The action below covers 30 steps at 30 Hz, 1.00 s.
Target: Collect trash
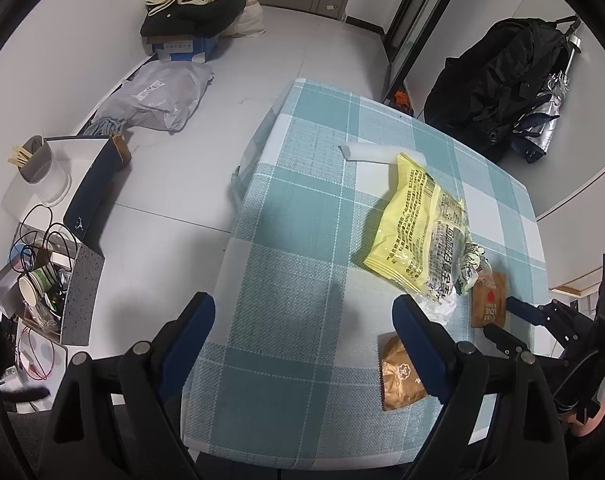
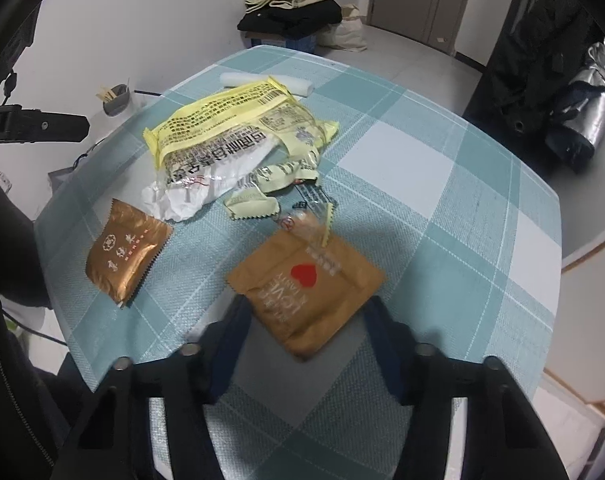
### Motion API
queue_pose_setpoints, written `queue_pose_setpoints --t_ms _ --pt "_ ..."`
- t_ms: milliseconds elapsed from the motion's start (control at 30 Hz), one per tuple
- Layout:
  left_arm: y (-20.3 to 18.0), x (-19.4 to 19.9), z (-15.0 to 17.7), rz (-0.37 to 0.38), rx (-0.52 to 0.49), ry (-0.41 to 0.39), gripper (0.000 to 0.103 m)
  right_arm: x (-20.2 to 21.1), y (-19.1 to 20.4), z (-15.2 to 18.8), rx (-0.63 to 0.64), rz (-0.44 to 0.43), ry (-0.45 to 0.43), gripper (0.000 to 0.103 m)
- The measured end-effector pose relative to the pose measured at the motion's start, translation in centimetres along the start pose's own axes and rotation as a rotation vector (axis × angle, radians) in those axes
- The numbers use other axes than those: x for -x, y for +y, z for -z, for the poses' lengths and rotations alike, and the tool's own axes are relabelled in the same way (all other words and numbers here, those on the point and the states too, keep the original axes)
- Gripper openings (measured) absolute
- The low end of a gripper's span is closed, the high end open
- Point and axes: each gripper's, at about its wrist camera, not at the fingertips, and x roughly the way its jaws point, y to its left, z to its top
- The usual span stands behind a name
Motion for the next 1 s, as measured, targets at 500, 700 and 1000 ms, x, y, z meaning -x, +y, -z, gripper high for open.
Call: queue_pose_setpoints --t_ms 500,700,1000 --pt "0.0 -0.1 0.2 0.016 0.001 0.015 0.088 1.7 -0.8 -1.0 -0.151 -0.138 -0.087 0.008" --pt "0.0 -0.4 0.2 0.017 -0.014 0.028 0.088 1.1 -0.9 -2.4 -0.179 -0.113 -0.07 0.039" --pt "0.1 -0.4 0.1 0.027 -0.01 0.018 0.088 0.4 -0.5 -5.1 -0.185 -0.141 -0.103 0.044"
